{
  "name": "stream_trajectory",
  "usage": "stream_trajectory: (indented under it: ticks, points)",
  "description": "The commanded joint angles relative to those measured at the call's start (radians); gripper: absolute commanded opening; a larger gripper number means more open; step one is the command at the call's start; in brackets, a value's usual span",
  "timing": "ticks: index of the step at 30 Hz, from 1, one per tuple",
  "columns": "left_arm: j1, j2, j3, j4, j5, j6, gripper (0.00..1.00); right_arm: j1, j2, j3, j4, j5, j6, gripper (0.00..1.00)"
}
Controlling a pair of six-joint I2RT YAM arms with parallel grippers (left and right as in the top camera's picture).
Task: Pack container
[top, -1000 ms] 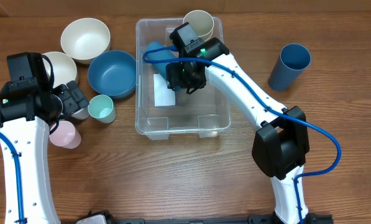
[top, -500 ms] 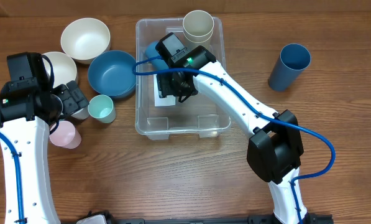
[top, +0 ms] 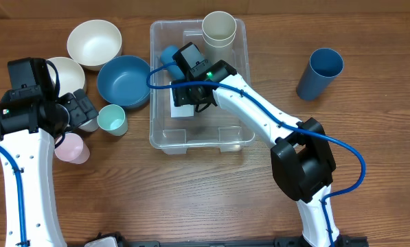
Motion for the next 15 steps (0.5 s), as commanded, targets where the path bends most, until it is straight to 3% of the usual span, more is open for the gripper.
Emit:
stream_trajectory:
  ticks: [1,15]
  points:
    - [0.004,0.002,0.022,0.001,0.009,-0.014,1.0,-0.005,-0.043,0.001,0.032,0.032,-0.062,0.68]
    - [0.004,0.002,0.022,0.001,0.009,-0.014,1.0,-0.005,-0.044,0.002,0.115,0.036,-0.095,0.68]
